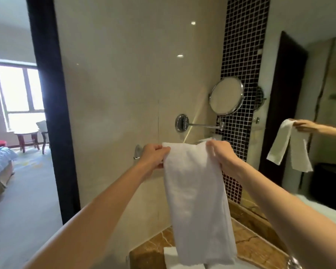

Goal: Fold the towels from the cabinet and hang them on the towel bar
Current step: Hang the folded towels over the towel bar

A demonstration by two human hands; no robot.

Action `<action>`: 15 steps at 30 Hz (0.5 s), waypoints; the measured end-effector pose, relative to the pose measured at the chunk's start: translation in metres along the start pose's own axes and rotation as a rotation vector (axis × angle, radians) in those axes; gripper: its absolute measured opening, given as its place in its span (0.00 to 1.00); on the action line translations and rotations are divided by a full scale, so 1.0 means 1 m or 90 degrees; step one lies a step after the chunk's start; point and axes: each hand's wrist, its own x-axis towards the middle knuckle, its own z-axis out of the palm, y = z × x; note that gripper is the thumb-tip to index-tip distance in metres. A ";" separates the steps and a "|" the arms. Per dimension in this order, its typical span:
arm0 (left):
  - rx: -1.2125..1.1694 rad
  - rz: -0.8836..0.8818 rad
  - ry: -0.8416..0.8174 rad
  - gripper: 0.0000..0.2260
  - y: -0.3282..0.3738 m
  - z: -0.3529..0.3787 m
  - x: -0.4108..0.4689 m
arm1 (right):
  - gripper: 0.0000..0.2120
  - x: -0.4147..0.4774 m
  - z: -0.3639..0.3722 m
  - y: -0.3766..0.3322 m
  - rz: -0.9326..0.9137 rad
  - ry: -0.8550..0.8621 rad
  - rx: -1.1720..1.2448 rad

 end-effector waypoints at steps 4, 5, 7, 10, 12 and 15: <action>-0.015 0.045 0.009 0.06 0.037 0.006 0.027 | 0.03 0.029 -0.005 -0.034 -0.072 0.019 0.046; -0.026 0.055 0.014 0.05 0.047 0.008 0.034 | 0.03 0.037 -0.007 -0.043 -0.092 0.018 0.067; -0.042 0.083 0.018 0.04 0.068 0.010 0.049 | 0.03 0.054 -0.009 -0.063 -0.134 0.032 0.096; -0.029 0.128 0.011 0.05 0.105 0.010 0.073 | 0.07 0.083 -0.010 -0.099 -0.184 0.050 0.101; -0.017 0.156 0.015 0.05 0.130 0.008 0.088 | 0.09 0.104 -0.008 -0.123 -0.220 0.039 0.107; -0.017 0.194 0.030 0.05 0.159 0.003 0.110 | 0.02 0.139 0.001 -0.151 -0.251 0.012 0.161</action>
